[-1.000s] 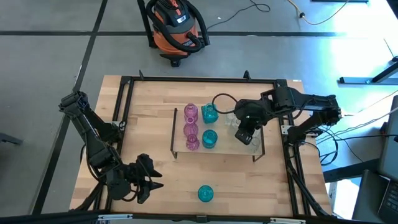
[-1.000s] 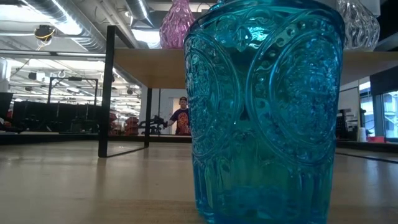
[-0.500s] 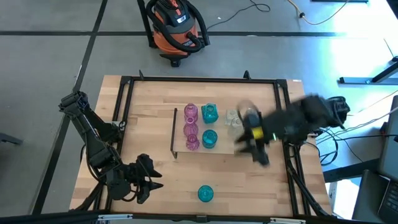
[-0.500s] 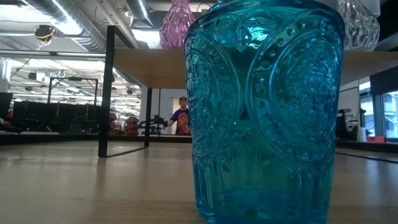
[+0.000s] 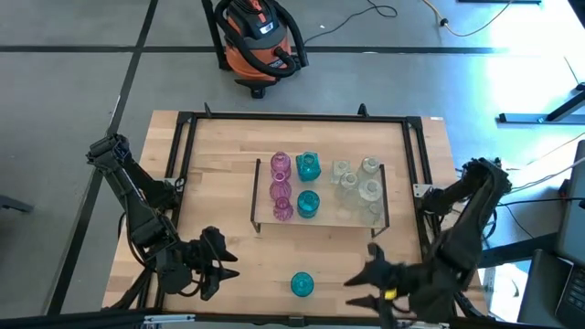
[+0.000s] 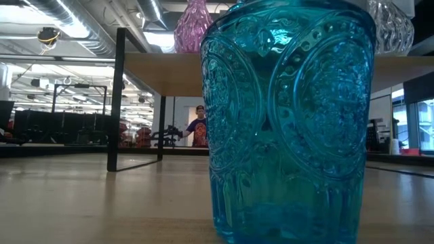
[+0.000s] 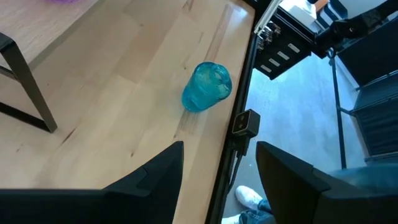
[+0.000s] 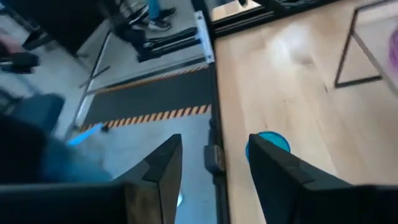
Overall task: Sort vases onto shelf
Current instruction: Put the blue vase on the shelf aligned with the other blue vase
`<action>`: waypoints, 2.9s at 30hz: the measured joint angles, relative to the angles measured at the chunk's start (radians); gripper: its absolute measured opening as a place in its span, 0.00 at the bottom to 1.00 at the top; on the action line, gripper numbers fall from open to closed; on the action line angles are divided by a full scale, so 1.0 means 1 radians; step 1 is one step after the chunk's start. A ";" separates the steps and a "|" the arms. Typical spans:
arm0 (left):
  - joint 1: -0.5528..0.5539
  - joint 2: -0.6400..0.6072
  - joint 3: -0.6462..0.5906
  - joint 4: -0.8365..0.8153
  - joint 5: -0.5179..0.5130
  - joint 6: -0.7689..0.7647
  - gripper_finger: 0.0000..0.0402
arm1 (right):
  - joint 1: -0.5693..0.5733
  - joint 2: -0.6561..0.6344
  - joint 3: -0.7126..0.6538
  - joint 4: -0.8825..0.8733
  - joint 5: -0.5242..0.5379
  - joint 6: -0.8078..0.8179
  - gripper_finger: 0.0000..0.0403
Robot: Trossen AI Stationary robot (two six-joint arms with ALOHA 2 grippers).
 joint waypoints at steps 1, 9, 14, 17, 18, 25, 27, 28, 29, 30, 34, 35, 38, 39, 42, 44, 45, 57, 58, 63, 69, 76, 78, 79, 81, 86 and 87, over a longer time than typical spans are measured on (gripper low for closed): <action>0.000 0.000 0.000 0.000 0.000 0.000 0.49 | 0.015 0.000 -0.048 0.046 0.036 0.017 0.40; 0.017 0.000 0.000 0.011 0.005 -0.077 0.49 | 0.035 0.029 -0.361 0.502 0.161 0.057 0.43; 0.015 0.000 0.000 0.012 0.072 -0.047 0.49 | -0.015 0.127 -0.349 0.577 0.075 0.029 0.53; 0.008 0.007 -0.003 0.076 0.079 0.044 0.49 | -0.036 0.191 -0.332 0.584 0.052 0.059 0.58; 0.008 0.013 -0.007 0.125 0.094 0.088 0.49 | -0.048 0.212 -0.329 0.581 0.056 0.083 0.60; 0.007 0.106 -0.064 0.384 0.116 0.305 0.49 | -0.071 0.302 -0.323 0.534 0.050 0.220 0.64; 0.007 0.143 -0.065 0.355 0.053 0.257 0.49 | -0.072 0.315 -0.324 0.520 0.035 0.243 0.63; 0.008 0.161 -0.065 0.352 0.025 0.209 0.49 | -0.072 0.315 -0.324 0.510 0.039 0.244 0.62; 0.008 0.181 -0.065 0.355 0.006 0.175 0.49 | -0.072 0.315 -0.324 0.496 0.047 0.245 0.62; 0.009 0.206 -0.065 0.358 -0.010 0.153 0.49 | -0.072 0.315 -0.324 0.488 0.064 0.245 0.61; 0.036 0.316 -0.065 0.389 0.019 0.086 0.49 | -0.080 0.314 -0.323 0.427 0.143 0.238 0.59; 0.046 0.341 -0.066 0.409 0.045 0.058 0.49 | -0.081 0.315 -0.323 0.413 0.149 0.235 0.59; 0.066 0.416 -0.066 0.470 0.123 -0.031 0.49 | -0.100 0.324 -0.323 0.399 0.130 0.209 0.59; 0.070 0.438 -0.066 0.489 0.142 -0.053 0.49 | -0.106 0.330 -0.323 0.399 0.126 0.196 0.60; 0.076 0.482 -0.066 0.550 0.173 -0.090 0.49 | -0.127 0.358 -0.324 0.447 0.113 0.150 0.60; 0.079 0.493 -0.066 0.592 0.171 -0.090 0.49 | -0.140 0.359 -0.324 0.479 0.085 0.099 0.60; 0.080 0.495 -0.066 0.604 0.167 -0.090 0.49 | -0.147 0.365 -0.323 0.503 0.073 0.073 0.60; 0.088 0.495 -0.066 0.632 0.112 -0.082 0.49 | -0.185 0.410 -0.323 0.667 0.000 -0.078 0.60; 0.092 0.495 -0.066 0.632 0.110 -0.081 0.49 | -0.187 0.418 -0.323 0.683 0.002 -0.080 0.60; 0.113 0.495 -0.066 0.631 0.111 -0.076 0.49 | -0.196 0.458 -0.322 0.757 0.014 -0.082 0.60; 0.121 0.495 -0.066 0.631 0.112 -0.069 0.49 | -0.202 0.483 -0.321 0.805 0.057 -0.106 0.49; 0.118 0.495 -0.066 0.629 0.147 -0.053 0.49 | -0.211 0.504 -0.319 0.841 0.027 -0.079 0.24; 0.116 0.495 -0.066 0.629 0.153 -0.053 0.49 | -0.211 0.505 -0.318 0.851 0.032 -0.075 0.19; 0.114 0.495 -0.066 0.629 0.155 -0.053 0.49 | -0.210 0.506 -0.309 0.843 0.036 -0.076 0.19; 0.113 0.494 -0.066 0.629 0.157 -0.047 0.49 | -0.211 0.509 -0.278 0.819 0.023 -0.098 0.19; 0.111 0.494 -0.066 0.629 0.187 -0.027 0.49 | -0.209 0.512 -0.156 0.639 0.018 -0.146 0.12; 0.110 0.494 -0.066 0.629 0.192 -0.026 0.49 | -0.209 0.514 -0.122 0.591 0.024 -0.157 0.11</action>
